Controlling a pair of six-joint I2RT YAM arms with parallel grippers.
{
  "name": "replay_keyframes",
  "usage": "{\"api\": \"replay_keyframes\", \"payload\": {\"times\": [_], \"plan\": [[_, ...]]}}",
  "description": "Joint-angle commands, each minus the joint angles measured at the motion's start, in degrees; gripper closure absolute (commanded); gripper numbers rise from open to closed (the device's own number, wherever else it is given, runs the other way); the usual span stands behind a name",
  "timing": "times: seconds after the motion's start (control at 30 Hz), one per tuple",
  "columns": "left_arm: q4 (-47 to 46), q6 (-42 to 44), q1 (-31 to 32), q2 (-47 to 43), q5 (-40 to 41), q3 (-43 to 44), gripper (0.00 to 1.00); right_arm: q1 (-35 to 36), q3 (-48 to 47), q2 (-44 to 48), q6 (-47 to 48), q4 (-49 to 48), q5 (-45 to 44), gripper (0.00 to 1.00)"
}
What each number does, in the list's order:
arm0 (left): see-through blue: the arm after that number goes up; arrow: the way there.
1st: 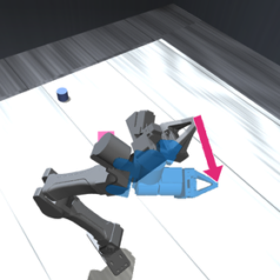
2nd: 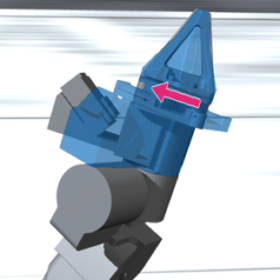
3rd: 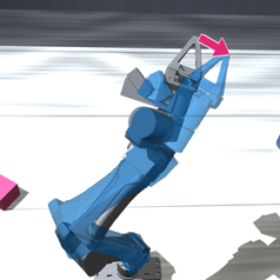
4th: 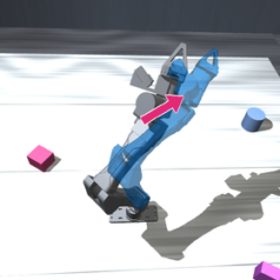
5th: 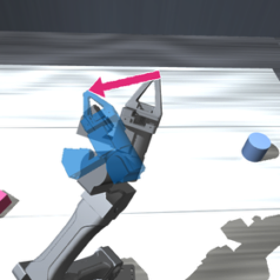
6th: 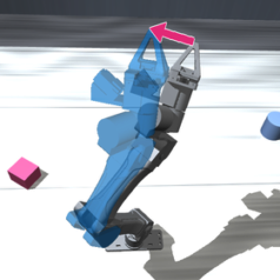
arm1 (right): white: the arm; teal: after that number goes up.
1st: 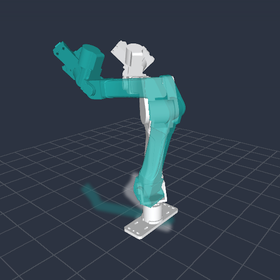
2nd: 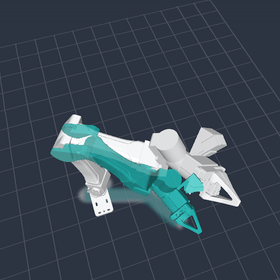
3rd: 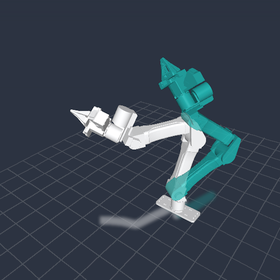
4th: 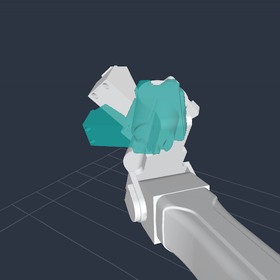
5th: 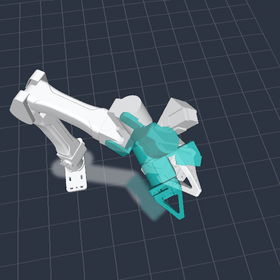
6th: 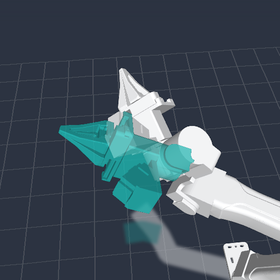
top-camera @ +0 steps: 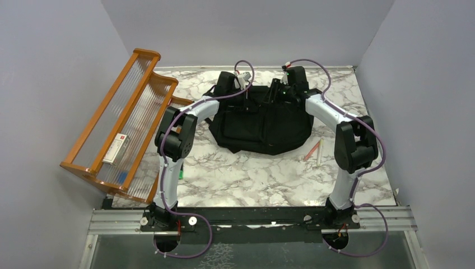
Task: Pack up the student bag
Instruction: Unzip the student bag at the center of the board.
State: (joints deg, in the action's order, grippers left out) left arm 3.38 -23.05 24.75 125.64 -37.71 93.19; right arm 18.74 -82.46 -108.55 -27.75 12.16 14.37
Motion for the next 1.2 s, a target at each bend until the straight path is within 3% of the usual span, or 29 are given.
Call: {"api": "replay_keyframes", "payload": {"times": [0.0,0.37,0.9,1.17], "plan": [[-2.83,-4.75,-0.39,-2.59,-0.70,0.84,1.00,-0.19,0.17,1.07,6.26,0.28,1.54,0.56],[-1.03,-10.86,-1.88,1.79,-1.84,10.99,1.00,1.01,6.17,5.35,13.22,-3.67,0.07,0.44],[3.33,-9.82,-2.08,5.06,-3.03,17.12,1.00,7.90,3.13,4.94,12.96,-4.79,-12.66,0.38],[3.74,-9.65,-2.40,5.22,-3.24,17.64,1.00,10.90,0.85,0.85,12.38,-3.57,-25.50,0.39]]}}
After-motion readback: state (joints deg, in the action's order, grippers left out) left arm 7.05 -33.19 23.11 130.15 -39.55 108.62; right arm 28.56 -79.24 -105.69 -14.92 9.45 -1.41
